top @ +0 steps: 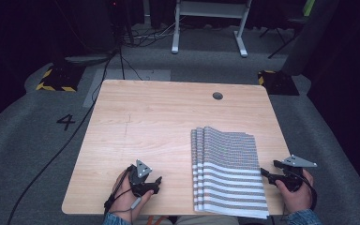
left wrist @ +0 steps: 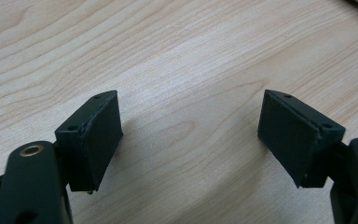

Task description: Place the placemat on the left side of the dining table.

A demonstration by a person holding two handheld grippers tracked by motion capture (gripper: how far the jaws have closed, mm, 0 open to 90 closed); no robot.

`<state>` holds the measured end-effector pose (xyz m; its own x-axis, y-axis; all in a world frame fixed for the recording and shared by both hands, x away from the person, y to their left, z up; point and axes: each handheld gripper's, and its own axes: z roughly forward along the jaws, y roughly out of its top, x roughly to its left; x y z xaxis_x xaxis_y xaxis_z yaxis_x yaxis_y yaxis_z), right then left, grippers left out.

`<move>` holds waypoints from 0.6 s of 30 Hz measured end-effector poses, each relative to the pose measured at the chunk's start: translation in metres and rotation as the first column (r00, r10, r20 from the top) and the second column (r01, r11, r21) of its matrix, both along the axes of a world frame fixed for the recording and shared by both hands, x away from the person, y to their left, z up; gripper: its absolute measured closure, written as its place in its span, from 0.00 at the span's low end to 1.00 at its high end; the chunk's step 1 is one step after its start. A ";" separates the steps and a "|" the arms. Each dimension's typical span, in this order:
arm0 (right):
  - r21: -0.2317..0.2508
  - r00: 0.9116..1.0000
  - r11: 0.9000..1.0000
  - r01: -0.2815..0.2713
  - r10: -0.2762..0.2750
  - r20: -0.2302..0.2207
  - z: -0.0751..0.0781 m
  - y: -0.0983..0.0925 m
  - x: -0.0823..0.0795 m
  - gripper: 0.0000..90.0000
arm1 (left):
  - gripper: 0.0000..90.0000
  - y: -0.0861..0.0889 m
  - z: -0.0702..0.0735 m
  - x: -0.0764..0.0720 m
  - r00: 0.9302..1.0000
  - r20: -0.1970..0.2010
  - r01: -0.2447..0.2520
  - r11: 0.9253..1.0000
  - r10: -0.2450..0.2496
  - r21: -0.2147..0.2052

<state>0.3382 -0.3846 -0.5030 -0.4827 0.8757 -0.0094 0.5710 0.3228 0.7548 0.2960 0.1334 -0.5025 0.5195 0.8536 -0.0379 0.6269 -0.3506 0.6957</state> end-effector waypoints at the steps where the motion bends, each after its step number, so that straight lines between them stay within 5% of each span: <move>1: 0.000 1.000 1.000 0.000 0.000 0.000 0.000 0.000 0.000 0.30 | 0.24 0.000 0.000 0.000 1.000 0.001 0.004 1.000 -0.004 0.001; 7: 0.000 1.000 1.000 0.000 0.000 0.000 0.000 0.000 0.000 0.30 | 0.33 -0.002 0.006 -0.003 0.999 -0.025 0.034 0.999 -0.034 0.003; 11: 0.000 1.000 1.000 0.000 0.000 0.000 0.000 0.000 0.000 0.30 | 0.38 -0.004 0.018 -0.005 0.998 -0.033 0.053 0.997 -0.055 -0.056; 14: 0.000 1.000 1.000 0.000 0.000 0.000 0.000 0.000 0.000 0.30 | 0.37 -0.007 0.029 -0.007 0.997 0.003 0.072 0.996 -0.072 -0.060; 18: 0.000 1.000 1.000 0.000 0.000 0.000 0.000 0.000 0.000 0.30 | 0.39 -0.019 0.044 -0.011 0.994 0.031 0.105 0.988 -0.102 -0.115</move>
<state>0.3382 -0.3845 -0.5030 -0.4823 0.8759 -0.0090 0.5713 0.3223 0.7548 0.2852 0.1147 -0.4582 0.6072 0.7855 -0.1197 0.5730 -0.3285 0.7508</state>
